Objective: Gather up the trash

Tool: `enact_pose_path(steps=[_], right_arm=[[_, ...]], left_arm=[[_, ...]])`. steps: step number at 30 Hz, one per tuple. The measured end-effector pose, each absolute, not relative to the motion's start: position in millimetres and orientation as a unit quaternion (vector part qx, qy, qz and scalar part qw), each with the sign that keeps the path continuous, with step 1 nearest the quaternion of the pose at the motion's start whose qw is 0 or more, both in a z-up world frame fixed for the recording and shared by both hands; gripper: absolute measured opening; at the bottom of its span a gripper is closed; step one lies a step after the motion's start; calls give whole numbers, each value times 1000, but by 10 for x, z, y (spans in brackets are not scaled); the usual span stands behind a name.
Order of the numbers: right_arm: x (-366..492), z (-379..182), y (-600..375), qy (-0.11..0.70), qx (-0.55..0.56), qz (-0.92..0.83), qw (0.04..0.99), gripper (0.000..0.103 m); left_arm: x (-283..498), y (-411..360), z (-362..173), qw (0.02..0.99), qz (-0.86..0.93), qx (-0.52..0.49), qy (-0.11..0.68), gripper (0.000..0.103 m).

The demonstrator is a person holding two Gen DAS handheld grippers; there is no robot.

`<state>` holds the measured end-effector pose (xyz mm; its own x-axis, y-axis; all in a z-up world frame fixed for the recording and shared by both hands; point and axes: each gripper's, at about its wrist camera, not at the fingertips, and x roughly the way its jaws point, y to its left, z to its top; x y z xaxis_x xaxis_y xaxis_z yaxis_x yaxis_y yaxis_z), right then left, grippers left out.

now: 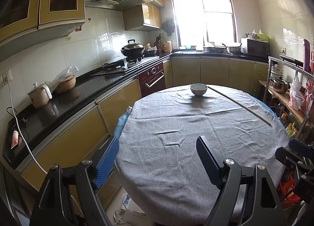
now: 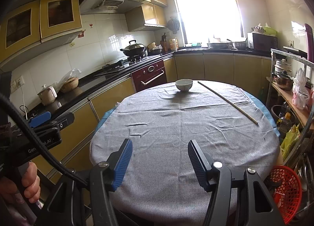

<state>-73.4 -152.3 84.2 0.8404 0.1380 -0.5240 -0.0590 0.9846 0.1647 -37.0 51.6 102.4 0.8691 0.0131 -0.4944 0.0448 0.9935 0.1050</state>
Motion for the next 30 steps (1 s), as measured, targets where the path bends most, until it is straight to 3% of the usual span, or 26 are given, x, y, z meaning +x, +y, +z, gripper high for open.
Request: enact_pose_path(steps=[30], right_arm=[[-731,838,-1539,278,71,51,957,63]], left_arm=[[-397,512,1058,966,-9,57,253,81]])
